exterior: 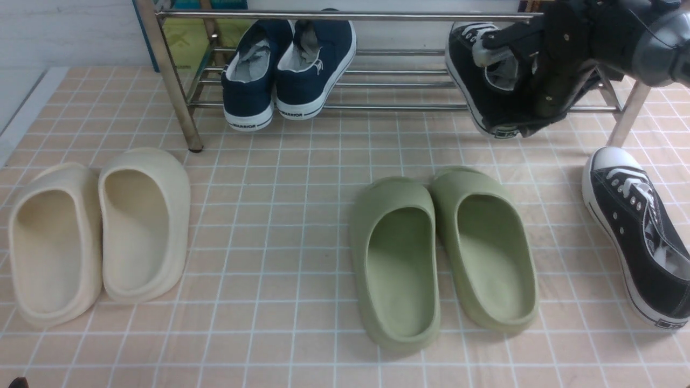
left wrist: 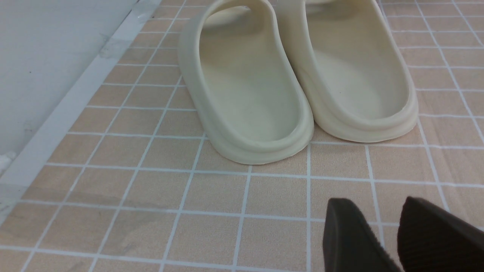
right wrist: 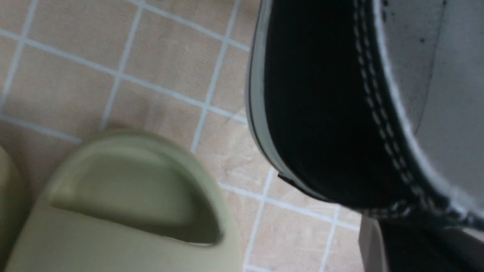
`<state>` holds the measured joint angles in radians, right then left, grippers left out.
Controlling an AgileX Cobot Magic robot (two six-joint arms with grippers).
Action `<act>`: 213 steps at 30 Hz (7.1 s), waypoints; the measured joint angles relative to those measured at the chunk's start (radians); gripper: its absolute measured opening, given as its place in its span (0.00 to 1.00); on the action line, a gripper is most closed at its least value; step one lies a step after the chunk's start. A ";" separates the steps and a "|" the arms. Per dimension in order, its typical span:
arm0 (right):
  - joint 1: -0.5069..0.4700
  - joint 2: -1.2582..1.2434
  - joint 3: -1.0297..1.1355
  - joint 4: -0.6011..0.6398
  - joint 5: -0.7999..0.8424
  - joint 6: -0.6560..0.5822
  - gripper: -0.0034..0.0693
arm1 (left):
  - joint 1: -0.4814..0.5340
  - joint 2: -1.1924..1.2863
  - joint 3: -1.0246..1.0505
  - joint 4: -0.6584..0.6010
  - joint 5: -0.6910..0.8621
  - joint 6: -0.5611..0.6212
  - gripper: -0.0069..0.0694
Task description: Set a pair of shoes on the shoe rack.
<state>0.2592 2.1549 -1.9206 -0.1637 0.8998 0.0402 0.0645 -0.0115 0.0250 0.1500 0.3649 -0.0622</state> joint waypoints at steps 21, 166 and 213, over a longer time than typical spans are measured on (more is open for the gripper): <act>0.012 -0.134 0.025 -0.026 0.190 0.048 0.03 | 0.000 0.000 0.000 0.000 -0.001 0.000 0.40; 0.019 -0.664 0.068 0.233 0.309 -0.107 0.03 | 0.000 0.000 0.000 0.000 -0.001 0.000 0.40; -0.045 -1.992 1.625 0.254 -0.619 -0.095 0.04 | 0.000 0.000 0.000 0.000 -0.001 0.000 0.40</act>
<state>0.2138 0.1633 -0.2958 0.0902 0.2811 -0.0547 0.0645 -0.0115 0.0250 0.1500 0.3639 -0.0622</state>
